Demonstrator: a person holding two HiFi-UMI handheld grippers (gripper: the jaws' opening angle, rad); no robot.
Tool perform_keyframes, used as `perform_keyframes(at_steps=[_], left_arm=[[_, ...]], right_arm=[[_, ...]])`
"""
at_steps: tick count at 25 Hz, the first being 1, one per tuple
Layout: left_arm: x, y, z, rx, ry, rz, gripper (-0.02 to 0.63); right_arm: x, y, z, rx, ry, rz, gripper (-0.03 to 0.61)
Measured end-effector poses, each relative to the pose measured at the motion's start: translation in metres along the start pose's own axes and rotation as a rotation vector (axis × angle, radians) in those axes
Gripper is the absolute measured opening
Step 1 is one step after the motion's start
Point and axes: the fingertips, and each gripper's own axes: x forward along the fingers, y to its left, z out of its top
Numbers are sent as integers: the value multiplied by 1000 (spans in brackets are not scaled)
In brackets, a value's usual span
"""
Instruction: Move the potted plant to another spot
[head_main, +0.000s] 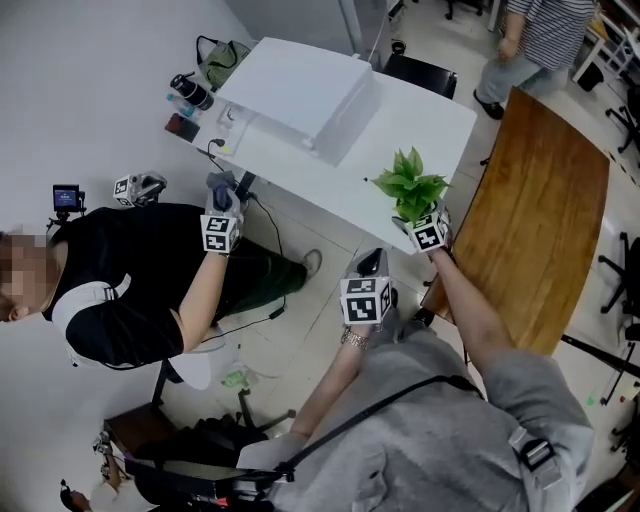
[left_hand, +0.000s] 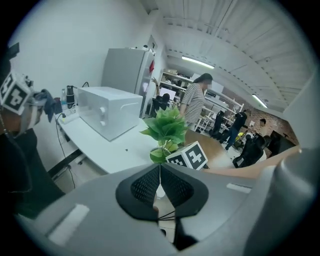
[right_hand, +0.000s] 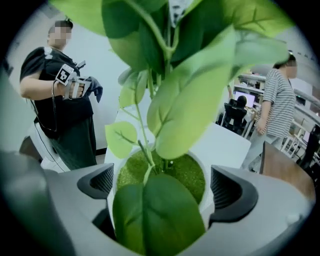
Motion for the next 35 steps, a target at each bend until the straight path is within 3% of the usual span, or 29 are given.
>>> perform_keyframes(at_steps=[5, 8, 9, 12, 14, 17, 19, 22, 26, 31, 35], left_arm=[[13, -17, 13, 55, 1, -77, 21], [24, -35, 23, 94, -7, -134, 21], [29, -46, 24, 110, -7, -161, 21], [42, -77, 15, 164, 18, -251, 17], [47, -108, -5, 215, 65, -335, 17], [36, -179, -38, 326, 105, -494, 17], [19, -210, -52, 392, 90, -543, 17], [-13, -222, -84, 442, 91, -542, 17], [-64, -223, -149, 481, 82, -507, 17], [-128, -215, -245, 530, 193, -502, 17], [-154, -233, -239, 459, 185, -549, 17]], right_arm=[[-47, 2, -7, 64, -34, -14, 583], [-97, -19, -29, 178, -55, -116, 578], [-120, -30, -37, 231, -79, -175, 536], [-189, -45, -49, 366, -190, -346, 158], [-227, -37, -52, 434, -224, -405, 2], [-292, -29, -71, 582, -220, -507, 2], [-322, -20, -83, 653, -212, -526, 2], [-349, 17, -110, 710, -198, -502, 3], [-384, 76, -145, 698, -210, -458, 8], [-417, 142, -195, 735, -195, -386, 3], [-446, 158, -188, 731, -262, -347, 18]])
